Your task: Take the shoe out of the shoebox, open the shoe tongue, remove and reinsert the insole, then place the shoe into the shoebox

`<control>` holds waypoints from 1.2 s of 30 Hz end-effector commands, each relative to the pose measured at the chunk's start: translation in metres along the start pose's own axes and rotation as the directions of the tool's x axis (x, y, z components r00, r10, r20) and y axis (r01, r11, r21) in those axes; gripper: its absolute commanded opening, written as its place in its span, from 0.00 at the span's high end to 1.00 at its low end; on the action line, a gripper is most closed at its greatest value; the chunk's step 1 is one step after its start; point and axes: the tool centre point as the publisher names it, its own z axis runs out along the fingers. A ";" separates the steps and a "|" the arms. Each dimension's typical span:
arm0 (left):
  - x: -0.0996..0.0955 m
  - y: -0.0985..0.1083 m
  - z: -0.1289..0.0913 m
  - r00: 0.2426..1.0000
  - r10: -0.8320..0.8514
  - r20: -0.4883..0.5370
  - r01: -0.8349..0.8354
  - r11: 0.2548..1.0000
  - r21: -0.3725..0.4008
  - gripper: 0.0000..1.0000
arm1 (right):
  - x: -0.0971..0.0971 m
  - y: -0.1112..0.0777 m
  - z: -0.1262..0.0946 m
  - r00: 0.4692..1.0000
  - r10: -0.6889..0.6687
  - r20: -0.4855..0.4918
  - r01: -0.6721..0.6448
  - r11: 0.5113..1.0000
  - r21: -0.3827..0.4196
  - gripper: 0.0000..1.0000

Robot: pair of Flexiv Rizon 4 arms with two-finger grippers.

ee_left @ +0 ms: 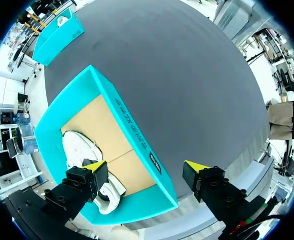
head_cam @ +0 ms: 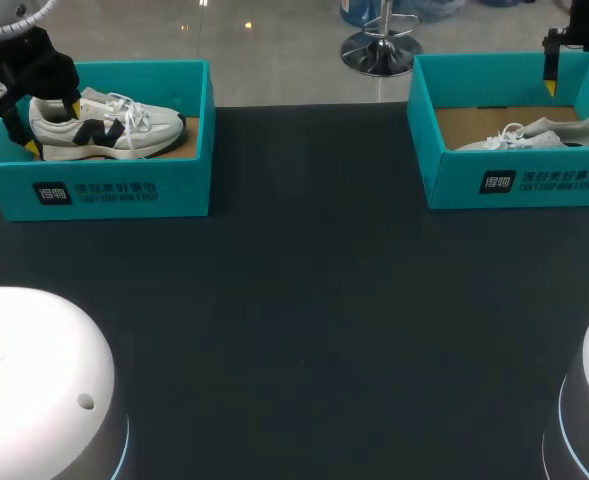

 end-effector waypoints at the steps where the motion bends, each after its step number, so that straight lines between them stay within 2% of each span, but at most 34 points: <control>1: -0.001 0.001 -0.001 1.000 0.000 -0.005 0.000 1.000 0.001 0.00 | -0.001 -0.001 0.000 1.000 0.001 -0.001 -0.001 1.000 -0.003 0.00; 9: -0.001 0.001 -0.001 1.000 0.000 -0.005 0.000 1.000 0.001 0.00 | -0.001 -0.001 0.000 1.000 0.001 -0.001 -0.001 1.000 -0.003 0.00; 10: -0.004 0.004 0.003 0.996 0.087 -0.011 -0.087 0.995 -0.050 0.00 | -0.001 -0.001 0.000 1.000 0.001 -0.001 -0.001 1.000 -0.003 0.00; 11: -0.006 0.008 0.005 0.993 0.114 -0.018 -0.115 0.989 -0.095 0.00 | -0.001 -0.001 0.000 1.000 0.001 -0.001 -0.001 1.000 -0.003 0.00; 15: -0.012 0.039 0.011 0.973 0.230 -0.020 -0.231 0.964 -0.134 0.00 | -0.001 -0.001 0.000 1.000 0.001 -0.001 -0.001 1.000 -0.003 0.00; 18: -0.015 0.059 0.015 0.942 0.334 -0.013 -0.333 0.934 -0.127 0.00 | -0.001 -0.001 0.000 1.000 0.001 -0.001 -0.001 1.000 -0.003 0.00; 20: -0.018 0.071 0.017 0.907 0.421 0.001 -0.420 0.904 -0.077 0.00 | -0.001 -0.001 0.000 1.000 0.001 -0.001 -0.001 1.000 -0.003 0.00; 25: -0.024 0.087 0.019 0.798 0.602 -0.028 -0.602 0.795 -0.074 0.00 | -0.001 -0.001 0.000 1.000 0.001 -0.001 -0.001 1.000 -0.003 0.00; 27: -0.025 0.092 0.020 0.754 0.656 -0.026 -0.655 0.749 -0.099 0.00 | -0.001 -0.001 0.000 1.000 0.001 -0.001 -0.001 1.000 -0.003 0.00; 29: -0.027 0.096 0.022 0.704 0.707 -0.067 -0.709 0.697 -0.107 0.00 | -0.001 -0.001 0.000 1.000 0.001 -0.001 -0.001 1.000 -0.003 0.00; 31: -0.028 0.100 0.023 0.640 0.767 -0.046 -0.767 0.636 -0.083 0.00 | -0.001 -0.001 0.000 1.000 0.001 -0.001 -0.001 1.000 -0.003 0.00; 34: -0.030 0.106 0.026 0.558 0.828 -0.061 -0.829 0.553 -0.084 0.00 | -0.001 -0.001 0.000 1.000 0.001 -0.001 -0.001 1.000 -0.003 0.00; 36: -0.034 0.112 0.028 0.528 0.846 -0.065 -0.848 0.522 -0.094 0.00 | -0.001 -0.001 0.000 1.000 0.001 -0.001 -0.001 1.000 -0.003 0.00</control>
